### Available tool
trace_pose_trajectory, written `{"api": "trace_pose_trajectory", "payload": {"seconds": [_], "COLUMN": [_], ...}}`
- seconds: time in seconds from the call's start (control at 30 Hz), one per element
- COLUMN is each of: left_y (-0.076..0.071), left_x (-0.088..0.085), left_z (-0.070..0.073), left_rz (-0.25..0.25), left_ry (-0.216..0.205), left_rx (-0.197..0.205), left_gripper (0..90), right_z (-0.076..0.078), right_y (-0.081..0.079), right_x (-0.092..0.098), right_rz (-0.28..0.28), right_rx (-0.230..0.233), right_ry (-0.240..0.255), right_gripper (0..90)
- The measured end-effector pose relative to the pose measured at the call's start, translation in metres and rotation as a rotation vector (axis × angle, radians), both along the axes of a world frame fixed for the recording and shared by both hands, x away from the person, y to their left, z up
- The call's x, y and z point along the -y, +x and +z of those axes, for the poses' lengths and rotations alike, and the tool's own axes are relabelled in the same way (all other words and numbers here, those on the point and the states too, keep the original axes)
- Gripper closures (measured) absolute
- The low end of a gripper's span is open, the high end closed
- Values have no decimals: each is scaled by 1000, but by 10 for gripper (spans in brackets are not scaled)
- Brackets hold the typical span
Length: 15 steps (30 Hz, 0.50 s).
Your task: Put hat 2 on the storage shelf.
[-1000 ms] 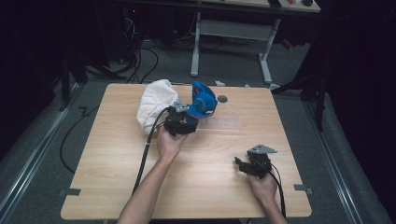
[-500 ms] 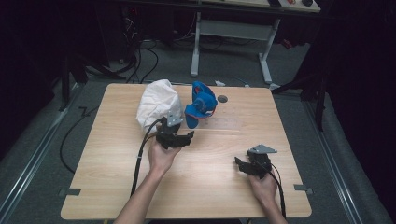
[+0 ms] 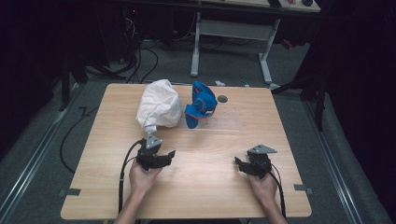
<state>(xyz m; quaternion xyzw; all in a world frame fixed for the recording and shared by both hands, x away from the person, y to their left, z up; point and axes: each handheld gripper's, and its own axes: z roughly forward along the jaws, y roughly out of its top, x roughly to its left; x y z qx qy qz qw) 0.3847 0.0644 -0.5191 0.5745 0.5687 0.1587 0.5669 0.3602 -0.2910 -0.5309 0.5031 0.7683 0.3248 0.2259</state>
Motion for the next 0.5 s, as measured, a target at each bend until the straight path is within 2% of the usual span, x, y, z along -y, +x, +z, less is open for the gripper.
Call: {"api": "trace_pose_trajectory", "payload": {"seconds": [0.1,0.17,0.23,0.5], "left_y": [-3,-5,-7,-8], "left_x": [-11,-15,-15,-15], "left_z": [-17,-26,-27,-27], "left_rz": [41,51,59,68], "left_ry": [33,57,80,78], "left_rx": [-20,-7,4,0], "left_gripper": [323,320,309,291], "right_z": [0,0,0,0], "right_y": [0,0,0,0], "right_x": [0,0,0,0], "right_rz": [0,-1,-2,-3], "right_rx": [0,0,0,0], "right_ry": [0,0,0,1], "right_gripper": [370,369,368,366]}}
